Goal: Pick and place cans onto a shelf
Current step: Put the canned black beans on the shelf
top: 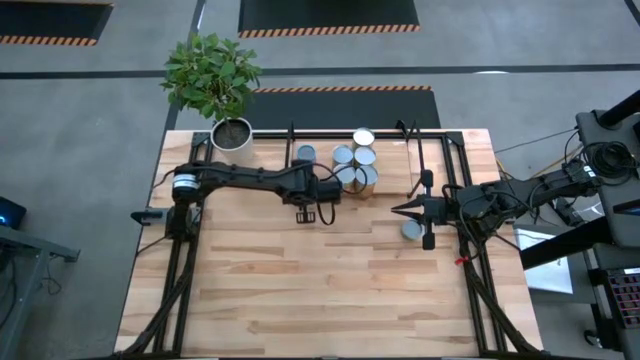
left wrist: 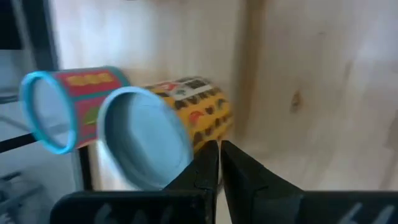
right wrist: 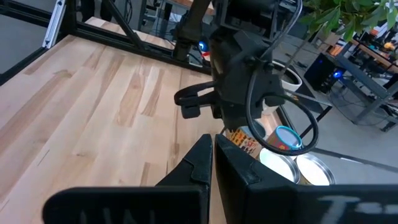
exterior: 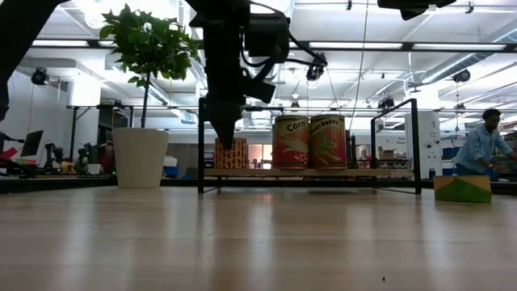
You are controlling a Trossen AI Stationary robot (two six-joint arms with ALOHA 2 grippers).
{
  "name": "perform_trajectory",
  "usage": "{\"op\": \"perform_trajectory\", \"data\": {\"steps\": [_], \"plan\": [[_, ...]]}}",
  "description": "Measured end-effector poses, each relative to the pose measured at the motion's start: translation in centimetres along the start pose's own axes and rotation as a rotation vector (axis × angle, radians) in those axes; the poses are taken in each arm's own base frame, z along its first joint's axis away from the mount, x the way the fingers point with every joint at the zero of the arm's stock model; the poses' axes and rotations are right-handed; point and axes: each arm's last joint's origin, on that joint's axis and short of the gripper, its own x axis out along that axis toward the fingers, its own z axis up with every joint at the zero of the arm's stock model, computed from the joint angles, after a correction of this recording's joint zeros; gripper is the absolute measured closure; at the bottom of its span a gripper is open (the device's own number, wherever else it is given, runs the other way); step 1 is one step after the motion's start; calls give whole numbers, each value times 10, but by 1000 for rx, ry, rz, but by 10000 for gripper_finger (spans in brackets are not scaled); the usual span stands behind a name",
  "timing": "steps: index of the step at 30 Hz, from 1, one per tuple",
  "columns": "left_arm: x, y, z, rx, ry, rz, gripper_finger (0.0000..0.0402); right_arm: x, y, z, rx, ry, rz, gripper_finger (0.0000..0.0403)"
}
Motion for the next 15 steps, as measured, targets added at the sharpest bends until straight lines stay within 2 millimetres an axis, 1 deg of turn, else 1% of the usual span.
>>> {"op": "perform_trajectory", "data": {"steps": [4,12,15], "plan": [[-6,5,-1,-33,-13,79,400,0,0,0,0,0,0,394],[-15,10,2,-123,-65,84,400,0,0,0,-1,0,0,394],[-17,12,6,-144,-102,131,400,0,0,0,-1,0,0,394]]}}
